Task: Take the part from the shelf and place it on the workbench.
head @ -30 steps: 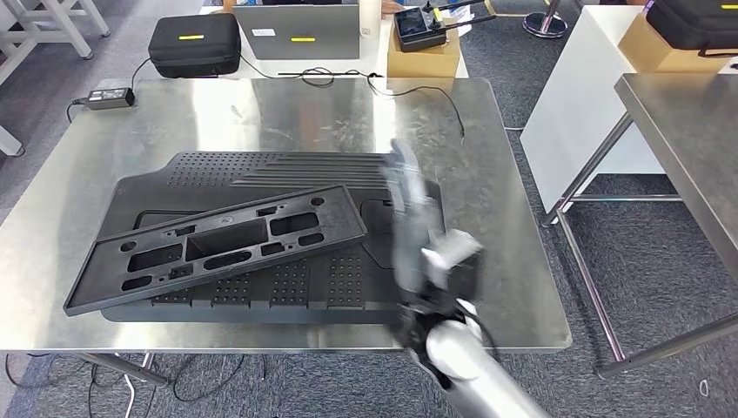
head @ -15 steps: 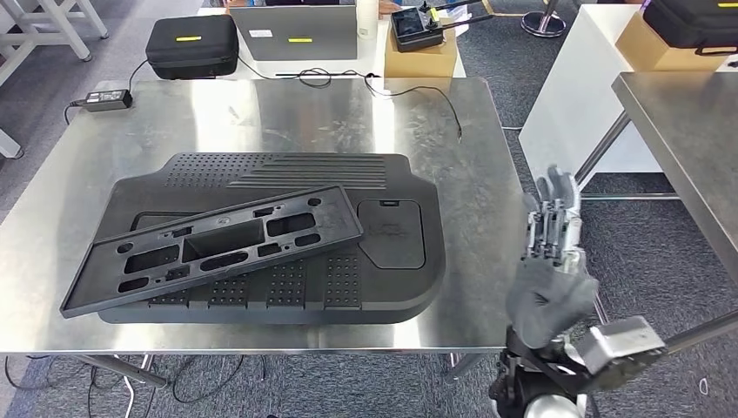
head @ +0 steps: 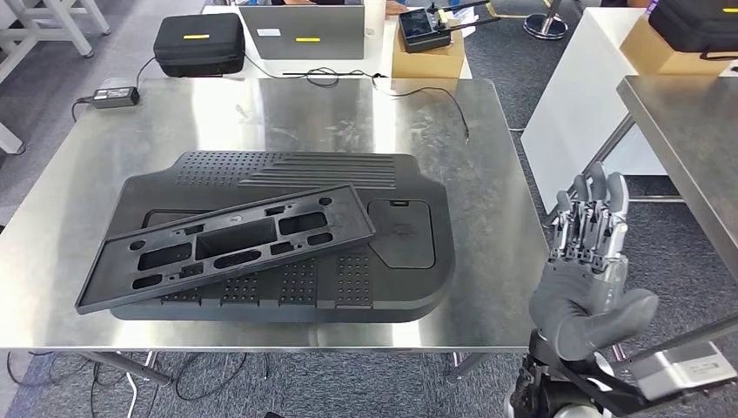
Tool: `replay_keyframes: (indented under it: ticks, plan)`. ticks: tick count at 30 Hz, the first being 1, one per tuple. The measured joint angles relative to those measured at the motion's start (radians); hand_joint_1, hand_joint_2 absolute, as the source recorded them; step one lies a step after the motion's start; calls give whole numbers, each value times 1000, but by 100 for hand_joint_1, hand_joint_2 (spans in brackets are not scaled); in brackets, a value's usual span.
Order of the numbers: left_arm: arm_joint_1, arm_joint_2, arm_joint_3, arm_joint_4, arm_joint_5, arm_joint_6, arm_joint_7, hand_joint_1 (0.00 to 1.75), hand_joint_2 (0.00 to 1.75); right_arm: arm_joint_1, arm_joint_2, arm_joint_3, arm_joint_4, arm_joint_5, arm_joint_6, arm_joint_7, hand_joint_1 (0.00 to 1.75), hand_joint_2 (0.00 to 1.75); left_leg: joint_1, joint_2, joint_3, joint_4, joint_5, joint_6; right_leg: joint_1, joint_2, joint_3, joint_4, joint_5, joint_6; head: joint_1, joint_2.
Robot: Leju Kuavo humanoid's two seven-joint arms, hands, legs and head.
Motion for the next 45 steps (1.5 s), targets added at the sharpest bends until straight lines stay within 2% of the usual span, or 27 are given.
replay_keyframes:
  ticks: [1, 2, 3, 4, 6, 8, 11, 13, 16, 17, 18, 19, 21, 23, 25, 27, 28, 31, 32, 33, 34, 36, 37, 39, 42, 43, 45]
  plan:
    - [0, -1, 2, 0, 0, -1, 0, 0, 0, 2, -2, -3, 0, -4, 0, 0, 0, 0, 0, 0, -4, 1, 2, -1, 0, 0, -24, 60, -27, 2, 4, 0]
    - [0, -1, 3, 0, 0, -1, 1, 0, 0, 3, -5, -6, 0, -8, -1, 0, 0, 0, 0, 1, -8, 2, 4, -3, -1, 0, -36, 95, -36, 4, 8, 0]
    - [0, -2, 3, 0, 0, -2, 1, 0, 0, 4, -7, -9, -1, -11, -1, 0, 0, 0, 2, 1, -13, 3, 7, -6, -2, 0, -29, 93, -24, 6, 11, 0]
    - [-1, -2, 4, 0, 0, -2, 1, 0, 0, 4, -9, -12, -1, -12, -1, 0, 0, 0, 4, 1, -18, 6, 10, -10, -5, 0, -3, 53, 2, 9, 14, 0]
    - [-2, -3, 4, 0, 0, -3, 1, 0, 0, 3, -12, -16, -1, -14, -1, -1, 0, 0, 8, 0, -28, 16, 14, -21, -8, 3, 73, -81, 55, 12, 21, 0]
    - [-4, -3, 5, 0, 0, -4, 2, 0, 0, 3, -12, -20, -4, -15, -1, -1, 0, 0, 7, -3, -35, 25, 20, -36, -5, 11, 103, -145, 78, 2, 27, 0]
    - [-5, -3, 5, 0, 0, -4, 4, 0, 0, 2, -13, -22, -7, -15, -1, -2, 0, 0, 8, -5, -43, 30, 29, -60, 0, 14, 83, -141, 87, -27, 16, 0]
    - [-5, -3, 5, 0, -1, -5, 7, 0, 0, 1, -14, -22, -8, -15, -1, -2, 0, 0, 11, -2, -62, 74, -19, -68, 2, 10, 67, -141, 102, -46, 3, 0]
    - [-7, -3, 5, 0, -1, -6, 10, 0, 0, -1, -14, -22, -9, -17, -1, -2, 0, 0, 8, 2, -116, 261, -164, -66, 11, 3, 33, -141, 129, -61, -23, 0]
    - [-7, -3, 5, 0, 0, -7, 11, 0, 0, -2, -14, -22, -9, -17, -1, -1, 0, 0, 5, 2, -120, 310, -187, -64, 16, 1, 20, -140, 138, -63, -29, 0]
    - [-7, -3, 5, 0, 1, -6, 11, 0, 0, -4, -14, -22, -9, -19, -1, -2, 0, 0, 1, 2, -107, 326, -186, -58, 21, -1, 8, -140, 148, -64, -34, 0]
    - [-7, -3, 5, 0, 2, -6, 11, 0, 0, -5, -14, -22, -9, -22, -1, -2, 0, 0, -4, 1, -75, 303, -169, -50, 27, -2, -3, -140, 157, -65, -37, 0]
    - [-9, -3, 5, 0, 5, -6, 12, 0, 0, -10, -14, -22, -9, -30, 0, -3, 0, 0, -19, 2, 34, 169, -134, -21, 36, -3, -21, -139, 175, -66, -42, 0]
    - [-11, -3, 5, 0, 6, -6, 12, 0, 0, -14, -14, -22, -9, -35, 0, -5, 0, 0, -30, 10, 118, 40, -127, 0, 38, -7, -28, -139, 190, -62, -39, 0]
    - [-12, -3, 5, 0, 7, -6, 13, 0, 0, -17, -14, -22, -9, -37, 2, -6, 0, 0, -36, 16, 133, -1, -122, 6, 33, -14, -29, -143, 204, -51, -38, 0]
    - [-12, -3, 5, 0, 8, -6, 14, 0, 0, -19, -16, -23, -9, -38, 2, -7, 0, 0, -34, 17, 122, -18, -98, 15, 30, -14, -34, -138, 198, -38, -44, 0]
    - [-12, -3, 6, 0, 8, -6, 15, 0, 0, -20, -18, -23, -9, -38, 2, -7, 0, 0, -31, 17, 112, -27, -83, 20, 30, -11, -41, -120, 172, -32, -44, 0]
    - [-12, -6, 6, 0, 8, -7, 15, 0, 0, -21, -22, -24, -9, -38, 3, -8, 0, 0, -27, 17, 70, -34, -44, 22, 24, -3, -80, 30, 32, -17, -25, 0]
    - [-12, -7, 6, 0, 8, -8, 15, 0, 0, -21, -23, -25, -9, -38, 3, -8, 0, 0, -26, 18, 53, -32, -33, 20, 20, -3, -86, 85, 9, -12, -18, 0]
    - [-12, -8, 6, 0, 8, -9, 16, 0, 0, -21, -24, -25, -9, -38, 3, -8, 0, 0, -25, 19, 38, -28, -22, 18, 17, -3, -82, 118, 12, -8, -14, 0]
    - [-12, -8, 6, 0, 8, -10, 16, 0, 0, -21, -25, -25, -9, -38, 3, -8, 0, 0, -23, 20, 21, -23, -13, 14, 14, -3, -62, 119, 36, -3, -11, 0]
    - [-12, -8, 6, 0, 8, -13, 17, 0, 0, -22, -26, -25, -9, -38, 3, -8, 0, 0, -17, 21, -10, -4, 2, 4, 8, -3, 24, 21, 85, 7, -5, 0]
    - [-12, -8, 6, 0, 8, -15, 19, 0, 0, -23, -26, -25, -9, -38, 3, -8, 0, 0, -16, 21, -26, 10, 7, -1, 7, -1, 74, -51, 88, 8, 0, 0]
    - [-13, -8, 6, 0, 8, -20, 23, 0, 0, -26, -26, -25, -9, -39, 6, -9, 0, 0, -17, 20, -44, 28, 18, -13, 9, 2, 129, -145, 64, -3, 5, 0]
    - [-12, -8, 6, 0, 9, -26, 26, 0, 0, -29, -26, -25, -8, -43, 10, -13, 0, 0, -15, 17, -57, 41, 23, -34, 14, 1, 121, -158, 69, -35, -4, 0]
    - [-11, -8, 6, 0, 9, -27, 27, 0, 0, -30, -26, -25, -8, -44, 11, -14, 0, 0, -13, 16, -67, 62, -2, -41, 15, -1, 112, -158, 78, -46, -8, 0]
    - [-12, -8, 6, 0, 9, -29, 31, 0, 0, -31, -26, -25, -7, -47, 14, -15, 0, 0, -10, 14, -99, 157, -97, -49, 16, -3, 87, -158, 99, -62, -20, 0]
